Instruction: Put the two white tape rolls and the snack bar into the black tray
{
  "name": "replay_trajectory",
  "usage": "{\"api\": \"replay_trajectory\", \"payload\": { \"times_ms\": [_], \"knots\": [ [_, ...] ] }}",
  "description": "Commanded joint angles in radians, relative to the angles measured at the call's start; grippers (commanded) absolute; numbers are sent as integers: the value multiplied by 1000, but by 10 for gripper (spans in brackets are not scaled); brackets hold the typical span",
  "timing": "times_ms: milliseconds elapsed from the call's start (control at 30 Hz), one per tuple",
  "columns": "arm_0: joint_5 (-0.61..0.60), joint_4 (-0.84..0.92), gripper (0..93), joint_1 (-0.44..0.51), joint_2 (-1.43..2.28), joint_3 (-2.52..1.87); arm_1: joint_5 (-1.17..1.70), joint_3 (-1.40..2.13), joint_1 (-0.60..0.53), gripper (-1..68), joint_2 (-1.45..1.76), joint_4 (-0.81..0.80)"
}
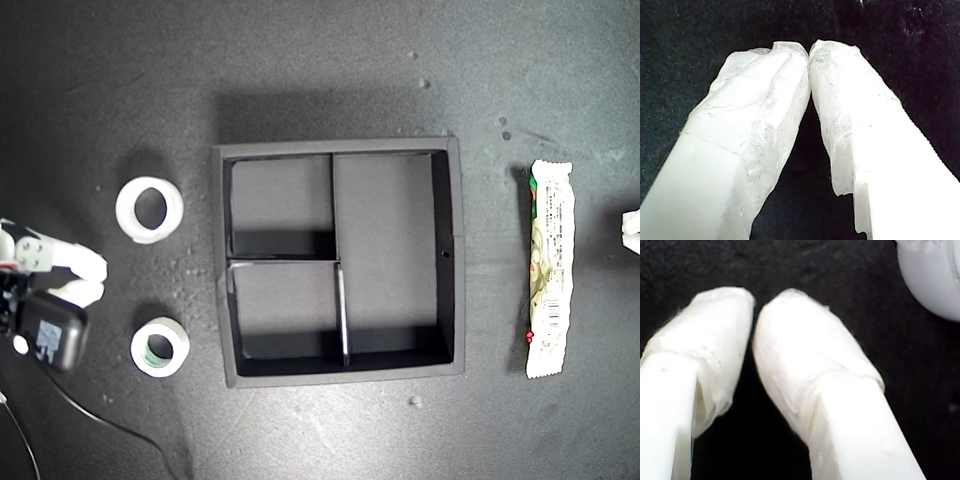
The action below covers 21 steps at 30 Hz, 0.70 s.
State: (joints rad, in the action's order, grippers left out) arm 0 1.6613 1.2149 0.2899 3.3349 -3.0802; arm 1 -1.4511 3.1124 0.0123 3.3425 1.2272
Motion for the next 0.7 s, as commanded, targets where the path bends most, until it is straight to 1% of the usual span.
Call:
{"api": "replay_trajectory", "payload": {
  "times_ms": [0, 133, 200, 300, 367, 467, 667],
  "knots": [
    [34, 61, 15, 26, 49, 0, 84, 12, 18, -4, 6, -40],
    [52, 215, 6, 41, 49, 133, 109, 11, 8, -4, 6, -103],
    [14, 250, 3, 31, 49, 215, 135, -3, -9, -4, 6, -163],
    [-75, 275, 2, -23, 49, 325, 184, -71, -15, -4, 6, -206],
    [-137, 275, 2, -60, 48, 390, 225, -141, -11, -4, 6, -204],
    [-193, 275, 2, -101, -23, 488, 284, -267, -6, -4, -6, -175],
    [-305, 232, 5, -143, -400, 753, 374, -453, 20, -4, -29, -106]
  ]
}}
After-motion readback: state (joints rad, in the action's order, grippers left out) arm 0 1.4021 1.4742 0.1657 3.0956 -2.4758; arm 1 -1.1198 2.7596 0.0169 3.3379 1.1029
